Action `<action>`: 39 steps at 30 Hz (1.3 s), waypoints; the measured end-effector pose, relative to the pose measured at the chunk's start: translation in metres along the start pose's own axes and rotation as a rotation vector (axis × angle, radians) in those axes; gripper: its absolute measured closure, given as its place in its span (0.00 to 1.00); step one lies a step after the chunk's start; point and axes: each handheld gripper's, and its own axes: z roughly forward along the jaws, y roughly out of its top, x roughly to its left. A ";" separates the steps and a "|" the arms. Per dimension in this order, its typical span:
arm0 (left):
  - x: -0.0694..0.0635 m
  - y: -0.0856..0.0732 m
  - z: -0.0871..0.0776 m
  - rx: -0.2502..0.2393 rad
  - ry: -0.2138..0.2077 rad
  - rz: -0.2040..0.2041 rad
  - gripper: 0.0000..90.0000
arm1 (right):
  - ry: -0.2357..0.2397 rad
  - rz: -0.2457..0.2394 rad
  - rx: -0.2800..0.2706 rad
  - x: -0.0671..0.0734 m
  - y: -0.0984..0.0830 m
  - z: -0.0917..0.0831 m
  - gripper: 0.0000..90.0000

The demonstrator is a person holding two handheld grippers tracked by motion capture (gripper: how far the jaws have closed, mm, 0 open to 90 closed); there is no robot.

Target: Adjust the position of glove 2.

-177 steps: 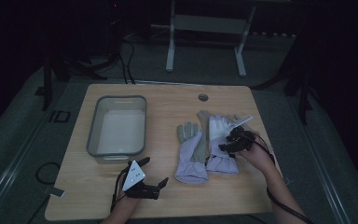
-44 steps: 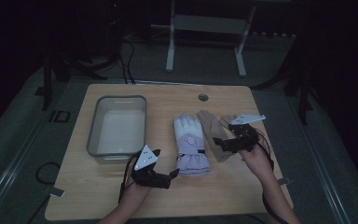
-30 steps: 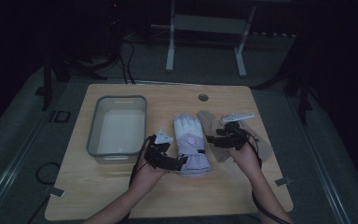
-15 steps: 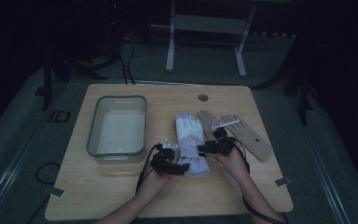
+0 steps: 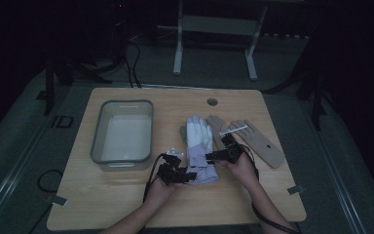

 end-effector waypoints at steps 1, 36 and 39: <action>-0.001 0.000 -0.001 -0.004 -0.001 -0.002 0.74 | -0.008 -0.014 -0.004 0.002 0.000 -0.001 0.84; -0.006 0.074 -0.098 -0.042 0.081 0.136 0.82 | -0.010 -0.146 -0.252 0.066 0.062 -0.067 0.89; -0.003 0.076 -0.107 -0.047 0.083 0.139 0.82 | 0.000 -0.150 -0.261 0.072 0.068 -0.066 0.89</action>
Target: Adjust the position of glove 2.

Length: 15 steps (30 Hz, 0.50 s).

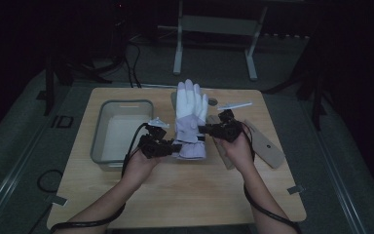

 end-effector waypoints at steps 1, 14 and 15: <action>0.002 0.000 -0.003 0.000 0.003 -0.005 0.82 | -0.001 -0.005 -0.002 0.002 0.002 0.001 0.89; 0.024 -0.005 -0.041 -0.019 0.033 -0.026 0.82 | 0.041 -0.048 -0.013 0.029 0.028 0.026 0.89; 0.026 -0.006 -0.044 -0.014 0.039 -0.020 0.82 | 0.045 -0.053 -0.014 0.031 0.030 0.028 0.89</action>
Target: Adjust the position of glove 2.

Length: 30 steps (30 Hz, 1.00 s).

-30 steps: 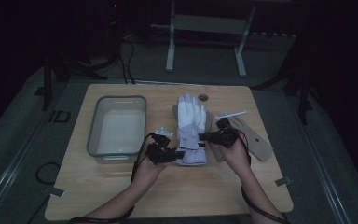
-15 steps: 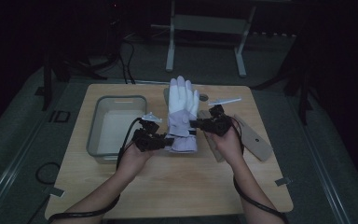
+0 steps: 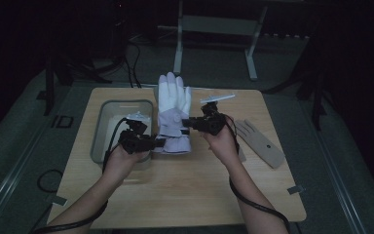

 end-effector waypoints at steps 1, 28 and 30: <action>0.002 -0.001 -0.003 -0.005 0.000 -0.008 0.82 | 0.000 -0.005 0.003 0.003 0.002 0.002 0.89; 0.074 -0.031 -0.080 -0.005 0.093 -0.064 0.82 | 0.094 -0.084 0.035 0.063 0.056 0.096 0.89; 0.078 -0.033 -0.082 0.002 0.090 -0.072 0.82 | 0.098 -0.081 0.035 0.064 0.056 0.099 0.89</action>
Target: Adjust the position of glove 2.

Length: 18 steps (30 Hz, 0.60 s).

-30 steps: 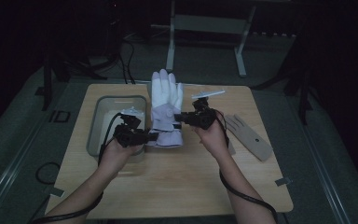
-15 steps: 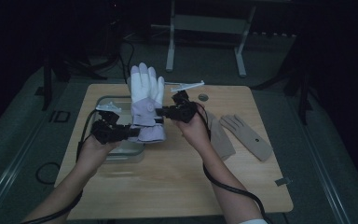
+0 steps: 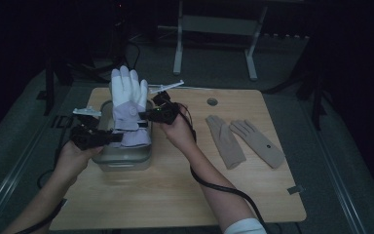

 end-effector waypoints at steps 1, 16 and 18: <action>0.007 -0.005 -0.001 0.007 0.011 0.004 0.82 | 0.004 0.004 0.001 0.001 0.000 0.005 0.89; 0.046 -0.035 0.043 0.163 -0.055 -0.119 0.81 | -0.005 0.071 0.149 -0.013 -0.034 0.069 0.89; 0.046 -0.036 0.047 0.179 -0.058 -0.128 0.81 | -0.014 0.077 0.177 -0.014 -0.038 0.073 0.90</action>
